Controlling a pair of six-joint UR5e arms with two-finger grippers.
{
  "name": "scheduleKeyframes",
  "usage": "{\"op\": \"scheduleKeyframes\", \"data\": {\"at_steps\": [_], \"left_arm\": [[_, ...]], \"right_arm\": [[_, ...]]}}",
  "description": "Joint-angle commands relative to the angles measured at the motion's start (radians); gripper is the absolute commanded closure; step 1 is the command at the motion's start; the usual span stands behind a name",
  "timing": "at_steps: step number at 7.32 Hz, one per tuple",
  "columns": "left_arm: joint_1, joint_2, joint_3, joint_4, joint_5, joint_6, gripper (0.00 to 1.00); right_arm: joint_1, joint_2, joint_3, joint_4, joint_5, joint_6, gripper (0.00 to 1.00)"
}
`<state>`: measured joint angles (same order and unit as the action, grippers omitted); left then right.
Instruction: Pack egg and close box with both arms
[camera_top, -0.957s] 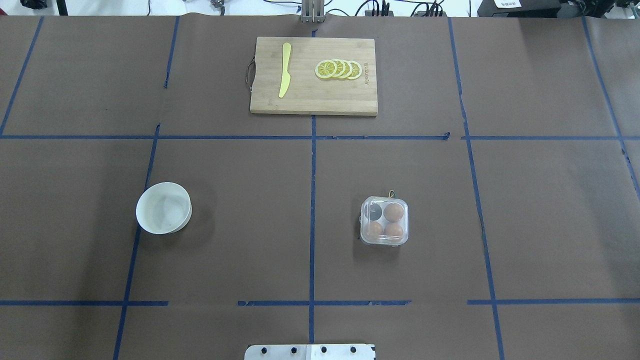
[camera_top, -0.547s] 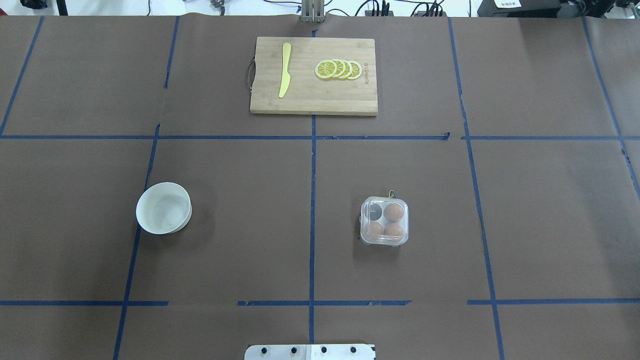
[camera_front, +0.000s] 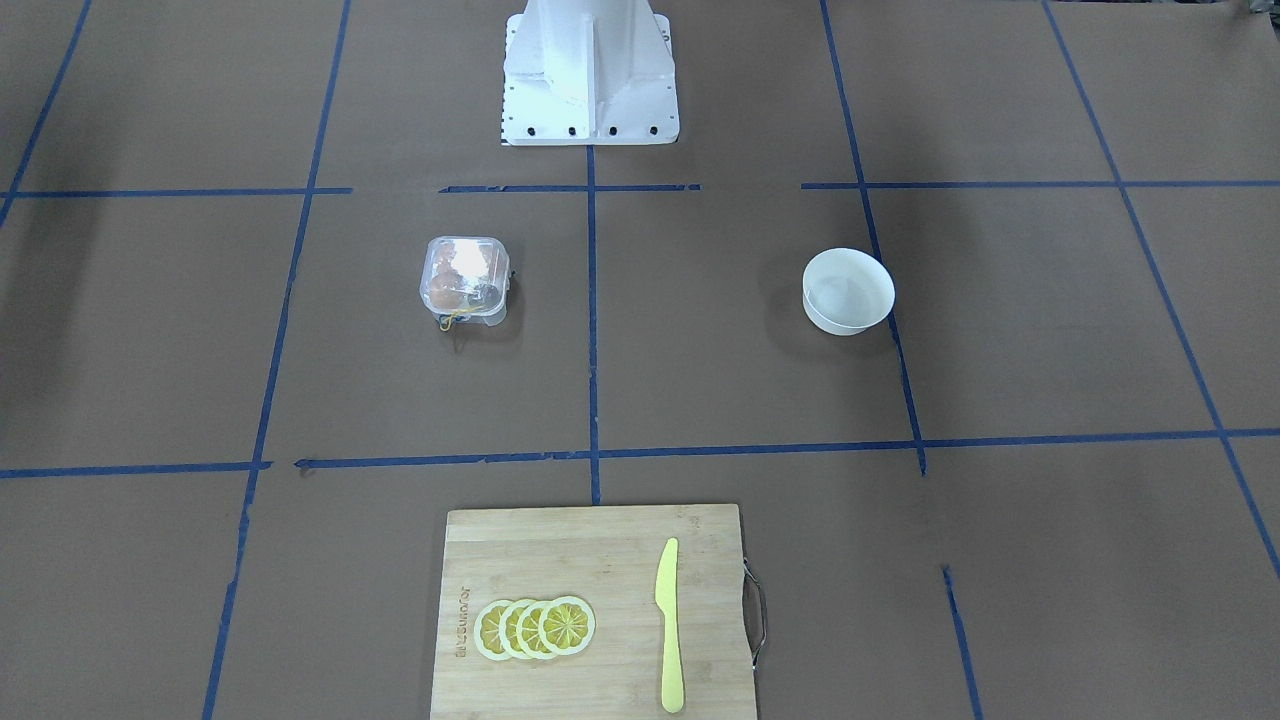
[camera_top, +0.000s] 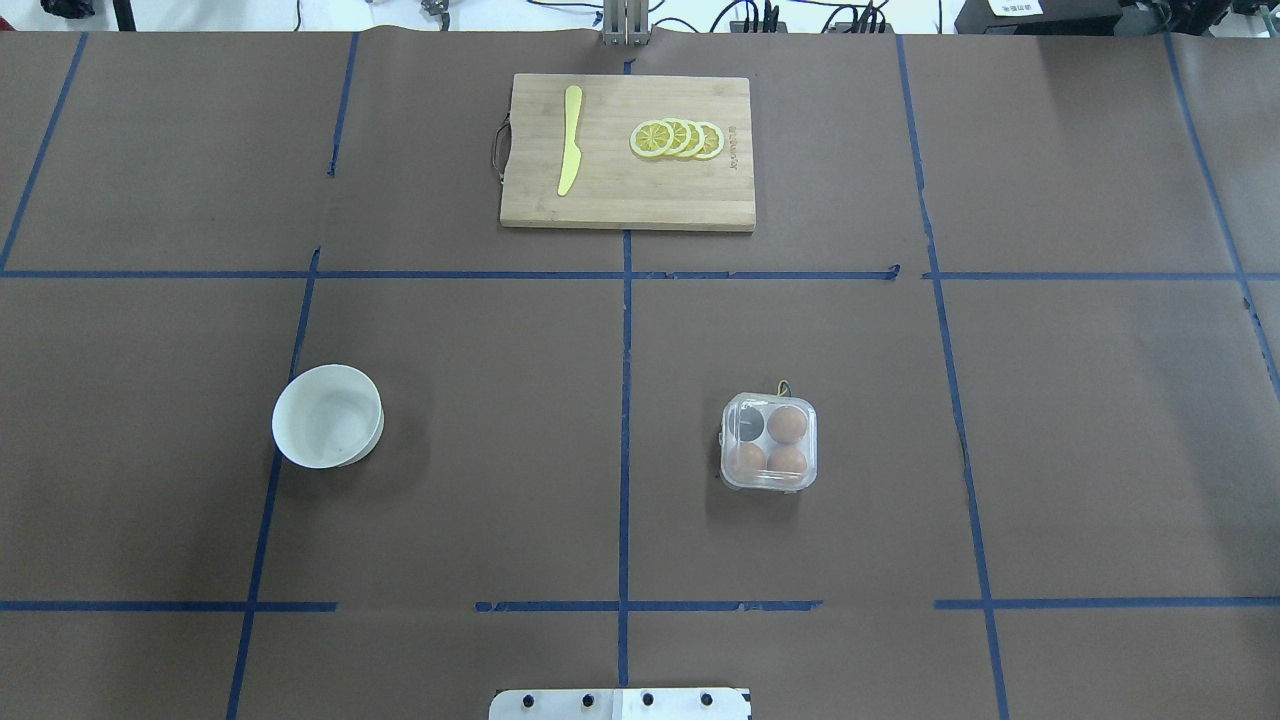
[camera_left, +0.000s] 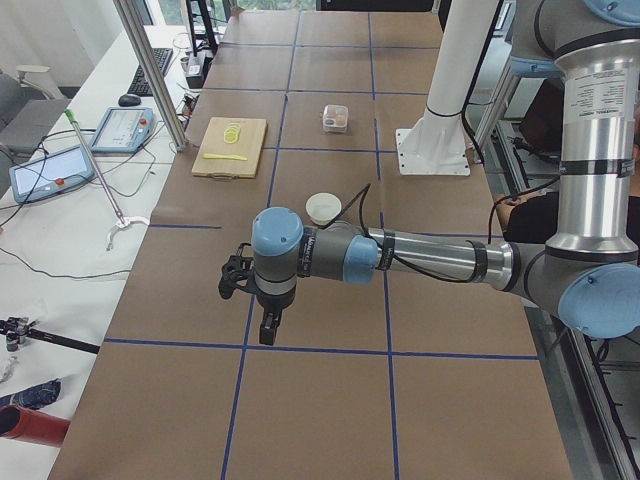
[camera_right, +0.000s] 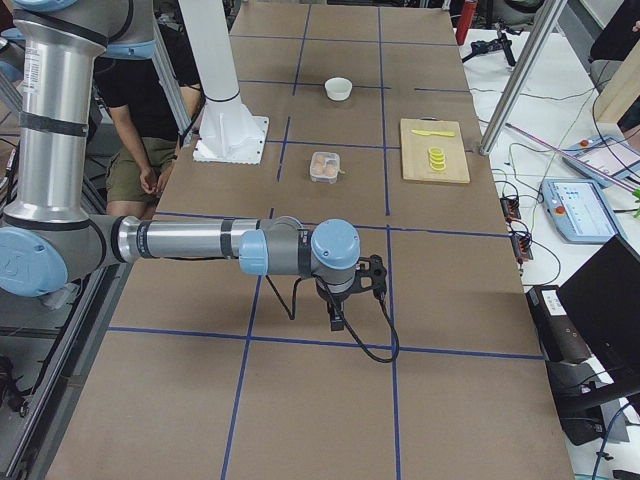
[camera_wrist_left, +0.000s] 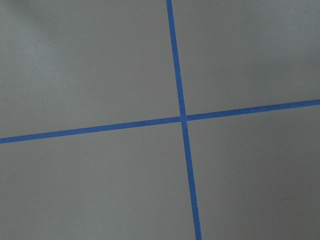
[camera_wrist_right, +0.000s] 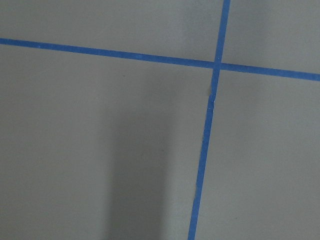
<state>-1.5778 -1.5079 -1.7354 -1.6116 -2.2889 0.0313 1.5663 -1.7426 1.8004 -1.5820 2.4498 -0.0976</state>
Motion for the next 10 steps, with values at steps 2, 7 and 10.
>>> {"op": "scheduleKeyframes", "data": {"at_steps": [2,7,10], "left_arm": [[0.012,0.005,0.020,-0.001,-0.009,-0.001,0.00],[0.013,0.018,0.020,0.001,-0.011,-0.005,0.00],[0.013,0.008,0.013,-0.002,-0.011,-0.005,0.00]], "right_arm": [[-0.037,0.001,-0.004,-0.001,-0.005,0.016,0.00],[-0.081,0.001,0.024,0.000,-0.005,0.095,0.00],[-0.081,0.001,0.024,0.004,-0.005,0.088,0.00]]}}
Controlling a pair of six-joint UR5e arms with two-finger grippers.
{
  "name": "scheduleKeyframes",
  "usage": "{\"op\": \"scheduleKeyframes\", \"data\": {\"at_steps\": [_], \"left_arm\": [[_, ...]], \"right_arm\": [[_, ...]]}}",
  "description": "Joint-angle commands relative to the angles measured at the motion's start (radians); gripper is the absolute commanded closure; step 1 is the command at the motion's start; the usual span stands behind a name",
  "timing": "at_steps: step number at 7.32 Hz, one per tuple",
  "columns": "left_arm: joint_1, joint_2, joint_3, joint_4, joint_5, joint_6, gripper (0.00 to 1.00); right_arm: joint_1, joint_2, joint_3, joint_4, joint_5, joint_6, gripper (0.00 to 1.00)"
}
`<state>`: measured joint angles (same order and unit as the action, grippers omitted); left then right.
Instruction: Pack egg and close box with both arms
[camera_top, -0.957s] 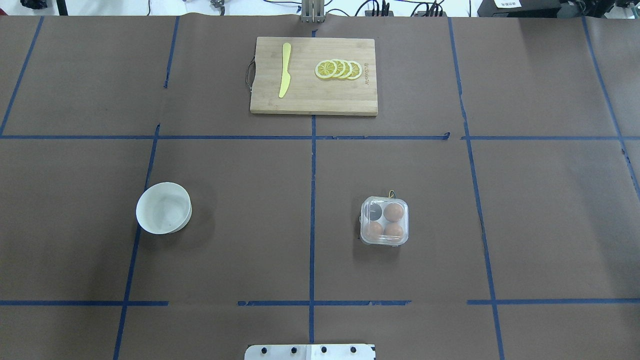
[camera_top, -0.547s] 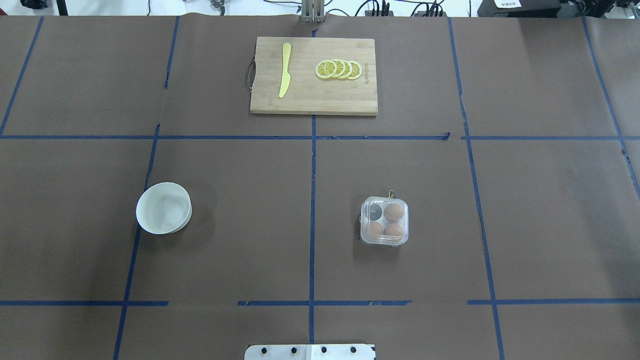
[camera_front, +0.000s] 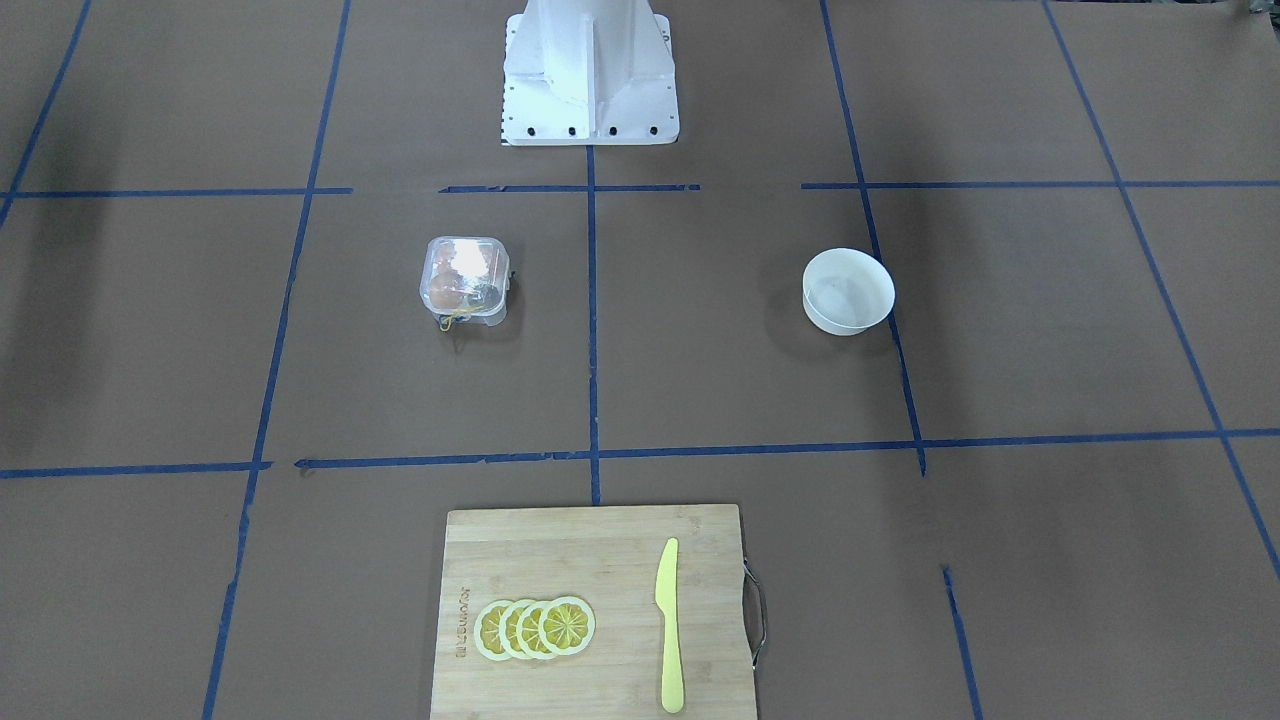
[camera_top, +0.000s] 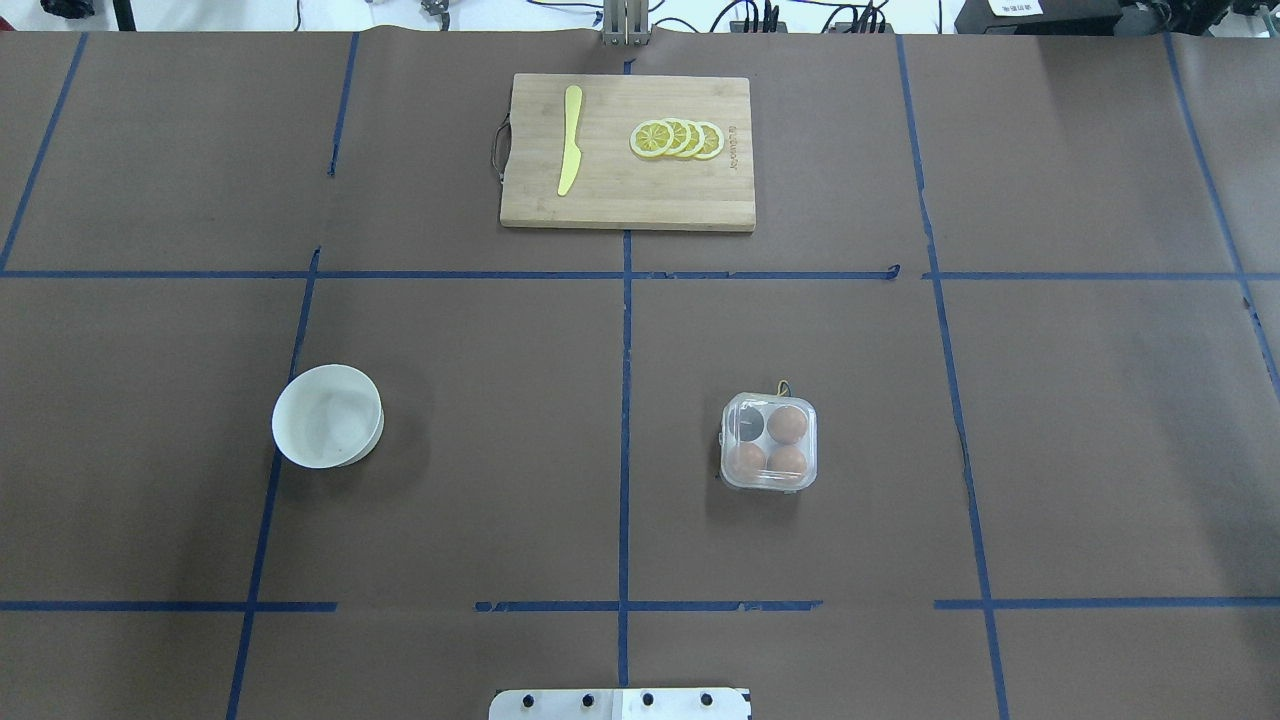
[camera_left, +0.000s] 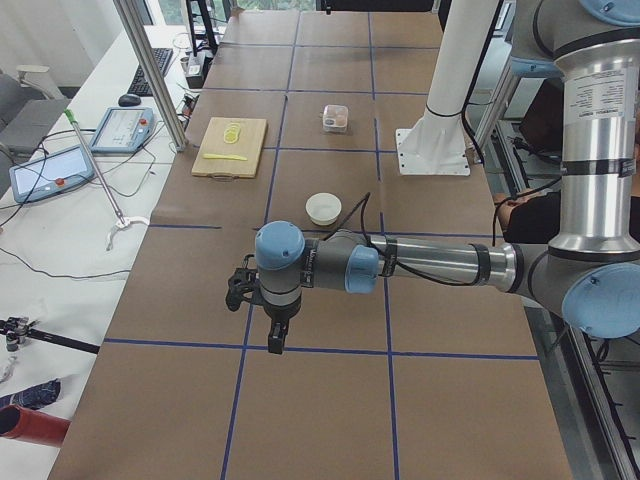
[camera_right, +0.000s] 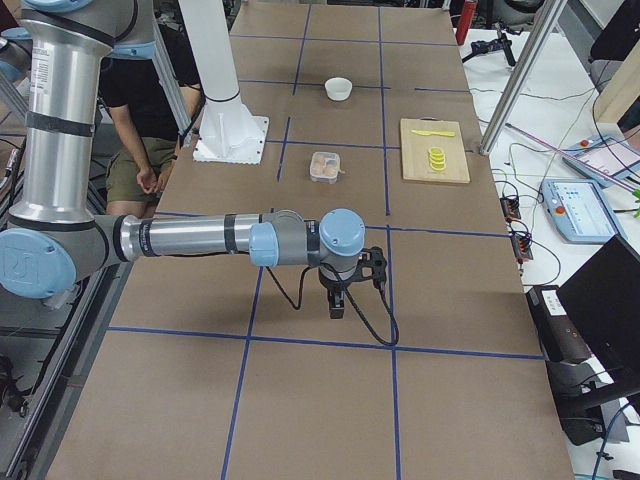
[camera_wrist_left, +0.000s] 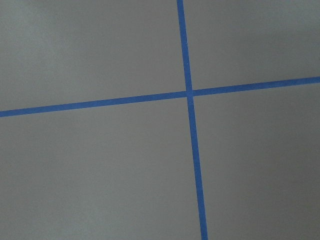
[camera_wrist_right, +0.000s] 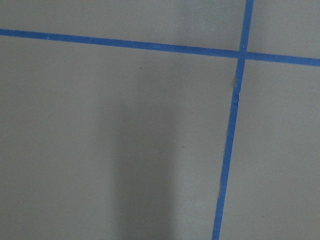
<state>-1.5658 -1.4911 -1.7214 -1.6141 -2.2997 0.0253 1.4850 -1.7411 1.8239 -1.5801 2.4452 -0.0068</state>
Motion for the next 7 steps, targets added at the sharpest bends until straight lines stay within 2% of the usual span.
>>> {"op": "scheduleKeyframes", "data": {"at_steps": [1,3,7], "left_arm": [[0.001,-0.014,0.005,0.002,0.006,0.002,0.00],[0.004,-0.041,0.005,0.011,0.009,0.002,0.00],[0.027,-0.032,0.016,0.011,0.011,0.004,0.00]], "right_arm": [[0.000,0.003,0.002,0.003,0.000,-0.002,0.00],[0.000,0.000,0.000,0.023,0.002,-0.002,0.00],[0.000,0.000,-0.006,0.025,0.000,-0.002,0.00]]}}
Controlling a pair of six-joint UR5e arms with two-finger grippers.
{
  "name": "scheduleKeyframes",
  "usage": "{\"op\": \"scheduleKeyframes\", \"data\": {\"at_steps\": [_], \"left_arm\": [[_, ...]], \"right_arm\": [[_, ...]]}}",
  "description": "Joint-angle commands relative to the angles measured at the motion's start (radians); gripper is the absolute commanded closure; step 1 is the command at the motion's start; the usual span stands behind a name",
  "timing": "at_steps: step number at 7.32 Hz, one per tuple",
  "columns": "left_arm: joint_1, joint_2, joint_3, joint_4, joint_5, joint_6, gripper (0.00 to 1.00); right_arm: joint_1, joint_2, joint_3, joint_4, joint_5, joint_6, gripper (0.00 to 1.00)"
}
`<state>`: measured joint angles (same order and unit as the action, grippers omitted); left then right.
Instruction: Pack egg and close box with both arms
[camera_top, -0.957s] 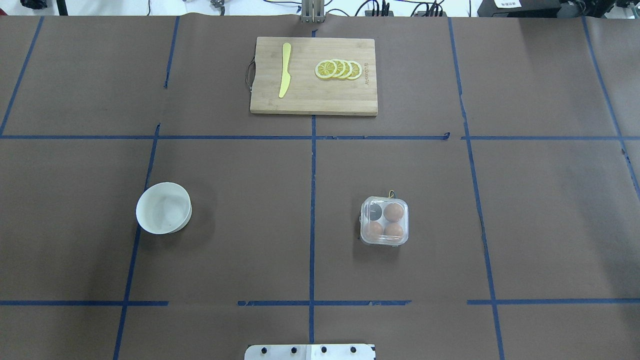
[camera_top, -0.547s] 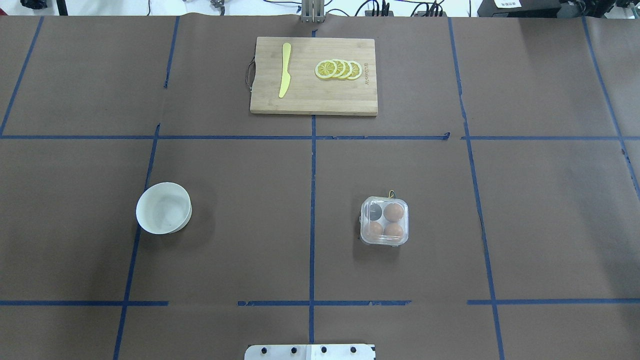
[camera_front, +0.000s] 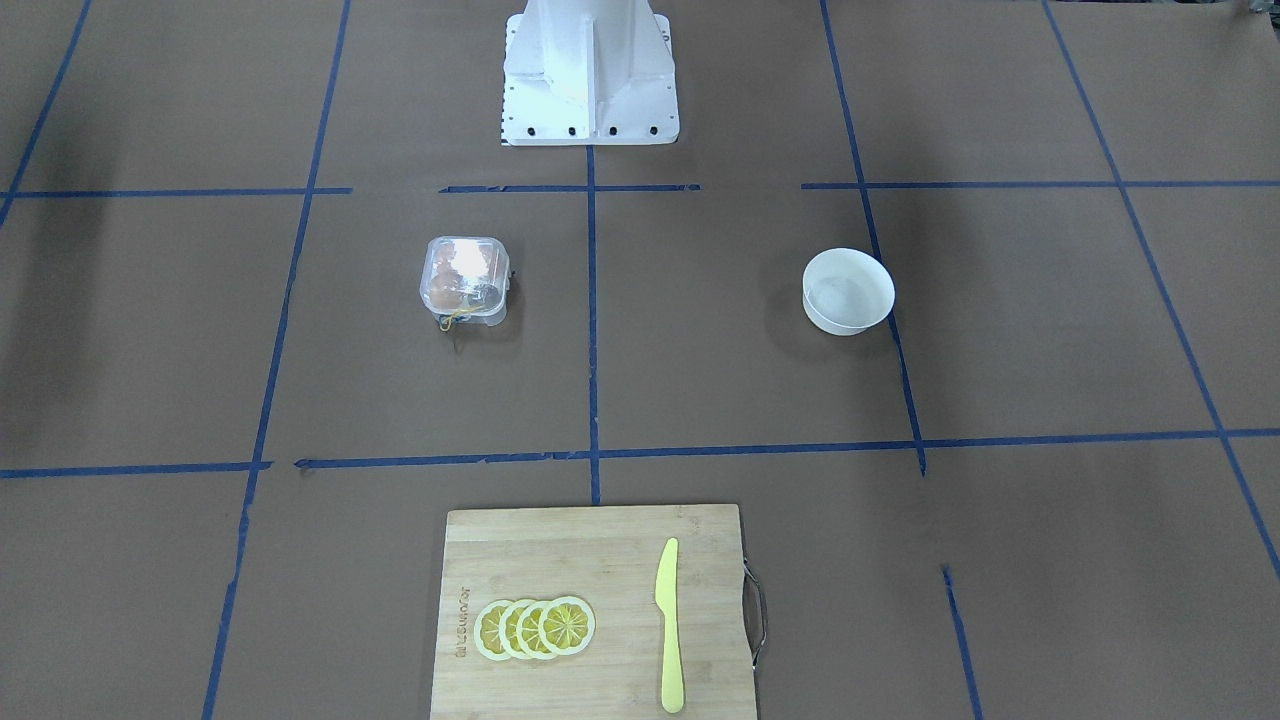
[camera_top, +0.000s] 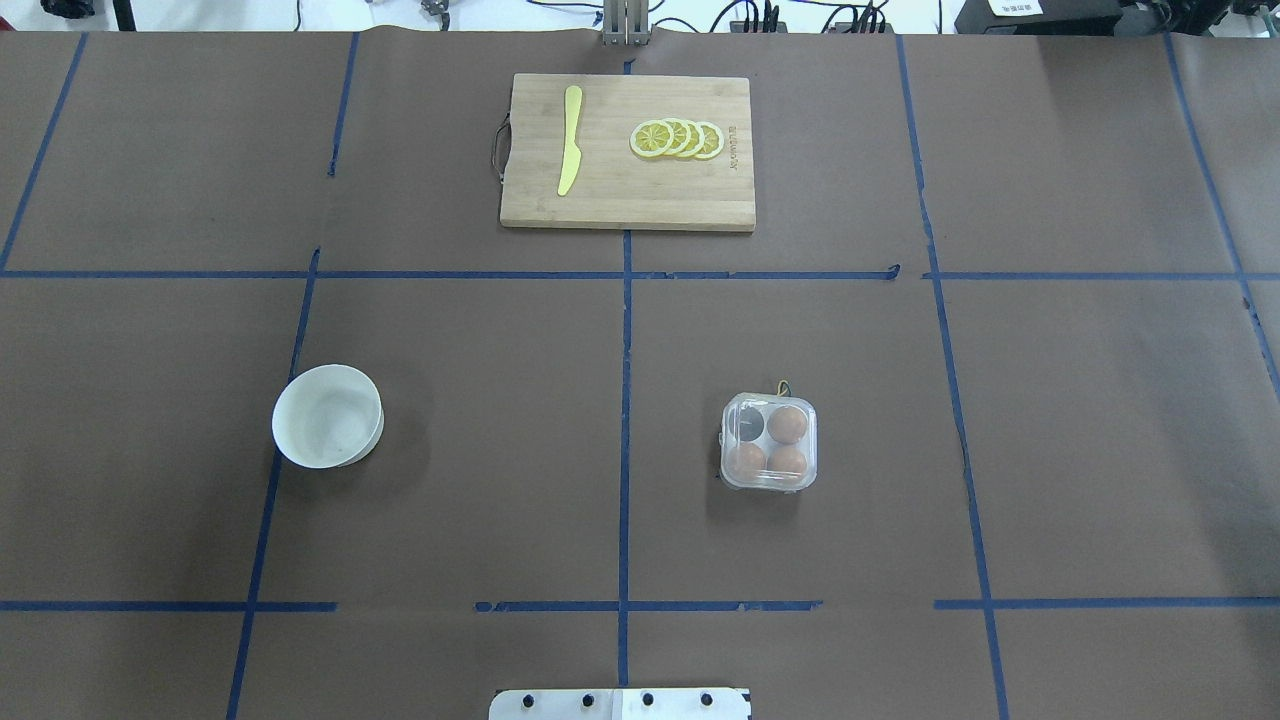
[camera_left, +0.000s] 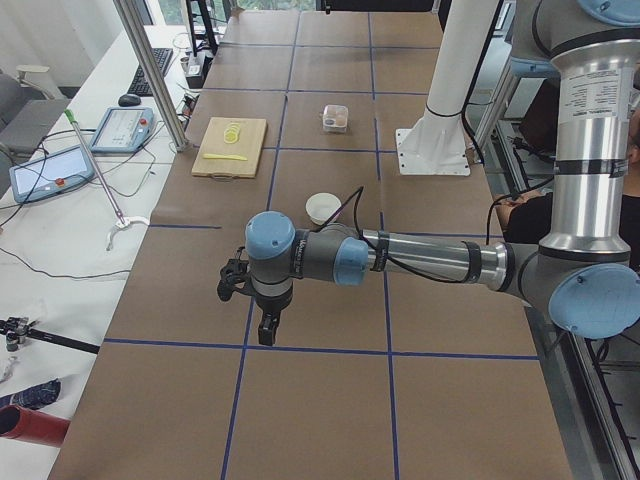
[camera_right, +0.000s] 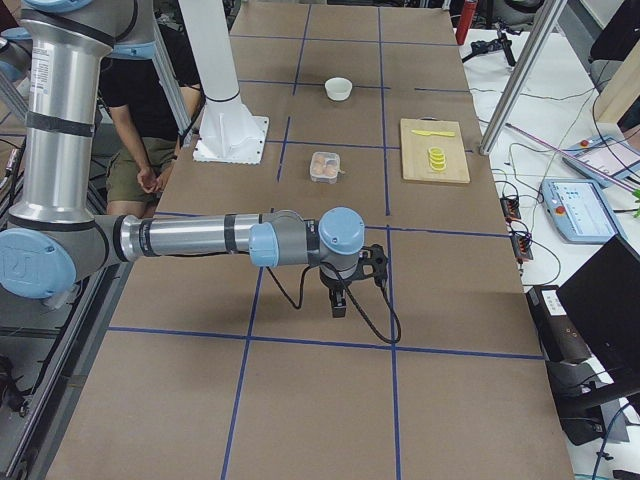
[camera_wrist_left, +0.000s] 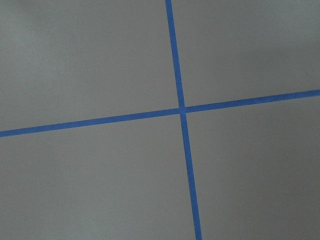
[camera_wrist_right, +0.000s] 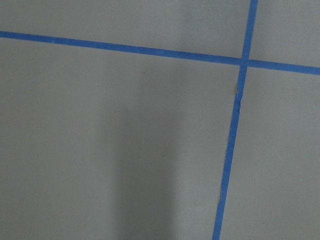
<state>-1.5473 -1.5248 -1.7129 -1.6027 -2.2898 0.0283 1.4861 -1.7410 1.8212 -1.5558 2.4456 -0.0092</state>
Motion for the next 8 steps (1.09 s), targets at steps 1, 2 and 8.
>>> {"op": "scheduleKeyframes", "data": {"at_steps": [1,2,8], "left_arm": [[0.013,-0.003,0.021,-0.002,0.003,0.001,0.00],[0.013,-0.003,0.013,0.000,0.001,0.001,0.00],[0.019,-0.006,0.013,0.000,0.001,0.001,0.00]], "right_arm": [[-0.001,0.000,-0.003,0.000,0.000,0.002,0.00],[-0.001,0.003,-0.003,0.000,-0.002,0.000,0.00],[-0.001,0.001,0.001,0.036,0.003,0.005,0.00]]}}
